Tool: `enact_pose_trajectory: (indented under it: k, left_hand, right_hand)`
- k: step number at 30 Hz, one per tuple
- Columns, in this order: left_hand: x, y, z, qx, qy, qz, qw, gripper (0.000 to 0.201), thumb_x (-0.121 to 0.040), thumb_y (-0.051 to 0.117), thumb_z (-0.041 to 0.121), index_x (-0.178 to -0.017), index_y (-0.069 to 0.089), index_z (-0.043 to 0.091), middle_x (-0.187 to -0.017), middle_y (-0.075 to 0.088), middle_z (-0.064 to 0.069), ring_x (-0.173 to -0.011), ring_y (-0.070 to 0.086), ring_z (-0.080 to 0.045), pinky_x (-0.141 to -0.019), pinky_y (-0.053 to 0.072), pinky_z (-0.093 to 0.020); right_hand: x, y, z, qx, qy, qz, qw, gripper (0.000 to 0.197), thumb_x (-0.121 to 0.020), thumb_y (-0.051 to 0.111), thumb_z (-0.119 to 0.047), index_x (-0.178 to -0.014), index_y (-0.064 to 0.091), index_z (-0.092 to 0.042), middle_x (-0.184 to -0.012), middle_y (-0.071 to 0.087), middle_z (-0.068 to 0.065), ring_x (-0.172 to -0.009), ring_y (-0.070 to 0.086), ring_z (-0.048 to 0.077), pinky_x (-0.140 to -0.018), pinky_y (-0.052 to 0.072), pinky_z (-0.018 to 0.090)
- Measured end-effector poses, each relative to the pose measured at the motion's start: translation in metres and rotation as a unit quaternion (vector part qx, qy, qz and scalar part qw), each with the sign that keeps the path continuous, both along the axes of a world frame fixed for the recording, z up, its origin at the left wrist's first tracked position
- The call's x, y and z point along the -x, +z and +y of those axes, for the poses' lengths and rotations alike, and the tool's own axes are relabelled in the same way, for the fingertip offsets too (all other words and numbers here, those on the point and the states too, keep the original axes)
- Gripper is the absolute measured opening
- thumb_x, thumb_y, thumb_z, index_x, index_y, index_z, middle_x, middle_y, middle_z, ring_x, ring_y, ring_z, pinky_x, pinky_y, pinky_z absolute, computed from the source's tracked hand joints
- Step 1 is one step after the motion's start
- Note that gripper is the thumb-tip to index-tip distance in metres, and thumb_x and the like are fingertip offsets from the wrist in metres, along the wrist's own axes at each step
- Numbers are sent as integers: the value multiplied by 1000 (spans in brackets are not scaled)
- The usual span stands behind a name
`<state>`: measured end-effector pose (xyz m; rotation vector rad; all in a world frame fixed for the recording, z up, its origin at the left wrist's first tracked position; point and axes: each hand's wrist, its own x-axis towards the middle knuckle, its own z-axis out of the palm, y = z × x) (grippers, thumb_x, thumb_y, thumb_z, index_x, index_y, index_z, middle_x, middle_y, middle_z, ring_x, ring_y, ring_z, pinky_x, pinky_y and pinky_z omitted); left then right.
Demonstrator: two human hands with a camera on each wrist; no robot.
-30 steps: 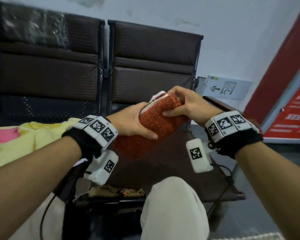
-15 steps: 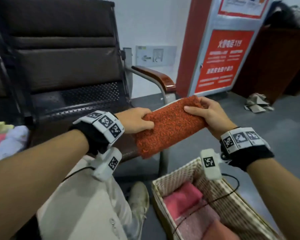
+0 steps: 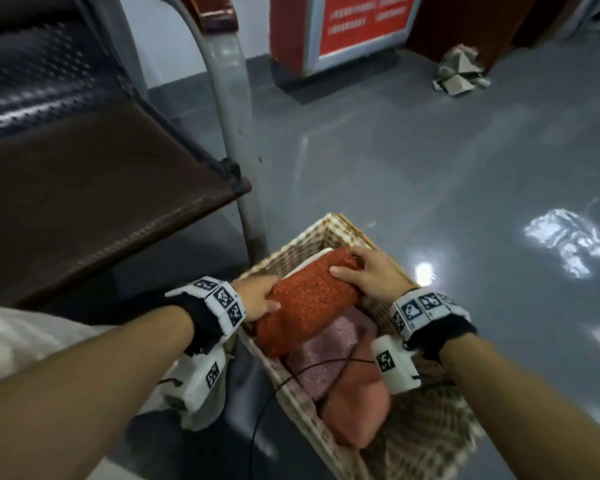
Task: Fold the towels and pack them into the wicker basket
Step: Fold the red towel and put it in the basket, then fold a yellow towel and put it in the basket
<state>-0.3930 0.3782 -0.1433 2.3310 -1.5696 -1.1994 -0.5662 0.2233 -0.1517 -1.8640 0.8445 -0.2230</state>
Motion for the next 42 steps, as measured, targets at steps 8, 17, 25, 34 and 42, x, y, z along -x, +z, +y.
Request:
enact_pose_trajectory:
  k: [8, 17, 25, 34, 42]
  left_hand:
    - [-8, -26, -7, -28, -59, -67, 996, 40, -91, 54, 19, -131, 51, 13, -131, 55, -8, -120, 51, -23, -97, 37, -26]
    - [-45, 34, 22, 49, 45, 24, 997, 19, -92, 56, 21, -108, 67, 22, -112, 66, 2, -103, 62, -13, -88, 46, -22]
    - [-95, 177, 85, 240, 195, 27, 951, 14, -91, 57, 9, -102, 67, 9, -96, 69, -12, -79, 63, -17, -72, 49, -27]
    - [-159, 285, 235, 375, 333, -38, 864, 16, -91, 55, 7, -103, 65, 5, -96, 71, -15, -78, 64, -20, -72, 51, -22]
    - [-236, 238, 379, 297, 460, -133, 826, 8, -85, 65, 17, -90, 67, 23, -91, 69, 1, -94, 64, -19, -86, 50, -33]
  right_hand:
    - [-38, -75, -3, 55, 32, 185, 981, 55, -89, 63, -36, -132, 51, -4, -129, 58, 13, -119, 54, 27, -101, 39, 30]
    - [-56, -56, 3, 202, 63, 279, 937, 35, -87, 61, -22, -119, 54, -8, -118, 62, 13, -108, 58, 29, -85, 44, 30]
    - [-114, 105, 43, 301, 168, 174, 922, 22, -87, 62, -22, -108, 67, -17, -109, 69, 5, -105, 62, 23, -82, 40, 21]
    - [-250, 284, 169, 458, 297, 46, 837, 15, -88, 61, -24, -99, 70, -17, -102, 70, 3, -98, 62, 21, -78, 39, 21]
    - [-383, 283, 306, 464, 451, 13, 762, 16, -90, 59, -25, -101, 67, -17, -102, 68, 3, -95, 62, 21, -82, 50, 32]
